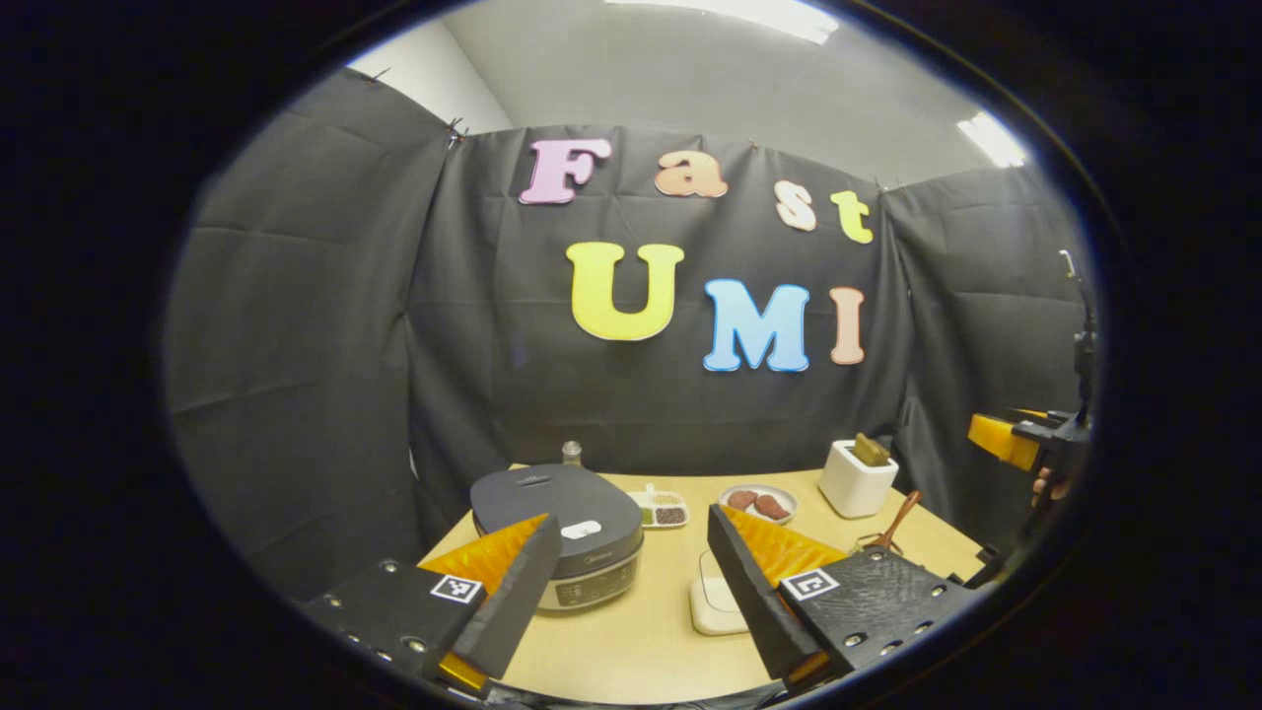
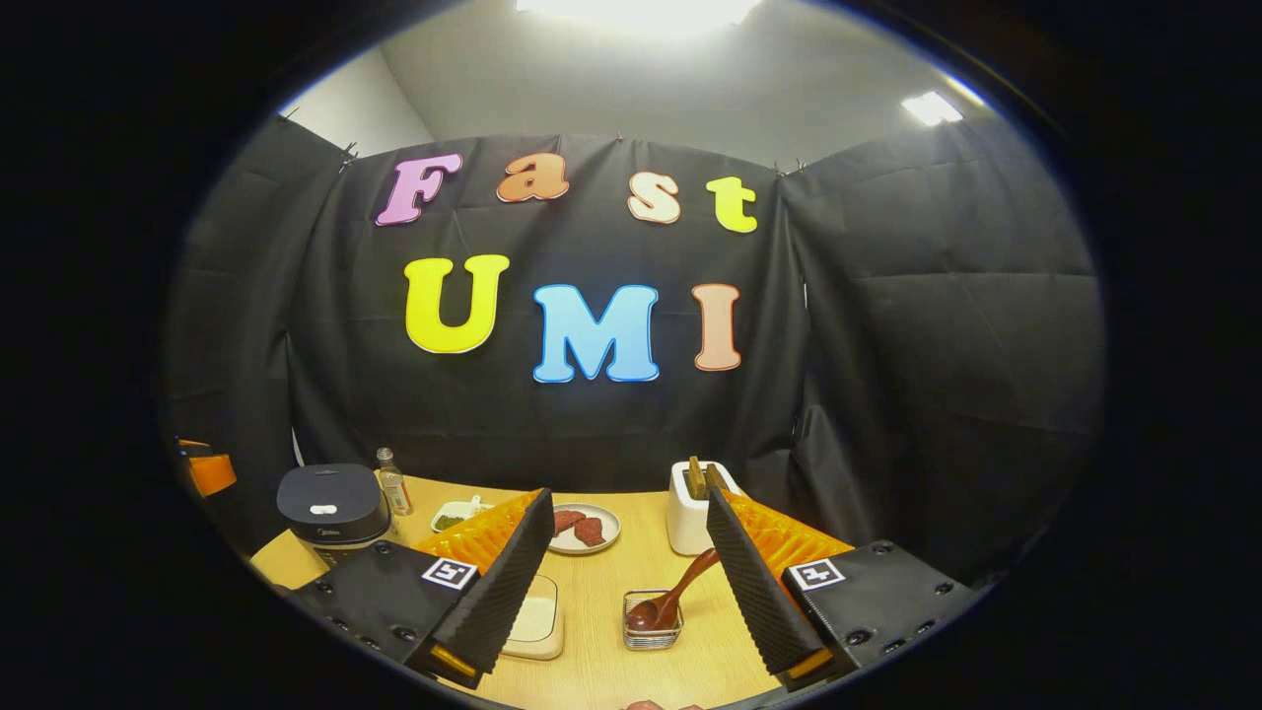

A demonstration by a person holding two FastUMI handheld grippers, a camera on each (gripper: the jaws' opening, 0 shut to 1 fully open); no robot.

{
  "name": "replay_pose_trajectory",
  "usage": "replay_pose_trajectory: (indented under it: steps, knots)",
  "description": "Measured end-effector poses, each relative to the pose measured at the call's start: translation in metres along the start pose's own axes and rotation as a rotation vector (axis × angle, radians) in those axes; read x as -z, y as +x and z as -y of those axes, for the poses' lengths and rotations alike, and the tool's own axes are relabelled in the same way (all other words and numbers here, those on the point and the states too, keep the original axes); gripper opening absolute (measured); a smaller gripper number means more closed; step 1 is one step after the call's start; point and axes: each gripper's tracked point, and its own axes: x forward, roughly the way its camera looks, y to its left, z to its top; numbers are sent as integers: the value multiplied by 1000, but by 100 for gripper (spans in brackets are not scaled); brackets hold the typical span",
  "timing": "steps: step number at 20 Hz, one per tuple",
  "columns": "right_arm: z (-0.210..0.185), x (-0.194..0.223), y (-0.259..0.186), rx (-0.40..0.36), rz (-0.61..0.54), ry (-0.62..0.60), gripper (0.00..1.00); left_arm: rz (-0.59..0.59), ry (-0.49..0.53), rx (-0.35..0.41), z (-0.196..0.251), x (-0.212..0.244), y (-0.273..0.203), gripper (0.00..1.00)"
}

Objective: Close the left gripper, press the button to open the rice cooker; take a wooden spoon from the chopstick holder with the right hand, scoop a spoonful of rice and pour it into the rice cooker, then put the wooden spoon back into the chopstick holder.

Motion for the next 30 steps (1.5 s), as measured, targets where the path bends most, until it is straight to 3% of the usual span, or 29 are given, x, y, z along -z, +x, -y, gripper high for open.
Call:
replay_pose_trajectory:
  steps: [7,13,15,21,30]
  knots:
    - [2,1,-3,1,-3,-6,99,-11,-26,-26,-21,-6,7,94]
    - [9,8,-3,16,-20,14,99,-21,-48,-75,-54,-23,18,19]
    - [13,8,-4,28,-18,22,99,-35,-77,-31,-50,-24,21,6]
    - [25,10,-11,68,-13,25,99,-83,-40,3,-64,-27,53,2]
    - [61,19,-23,160,-18,61,97,-262,-36,134,-56,-10,128,1]
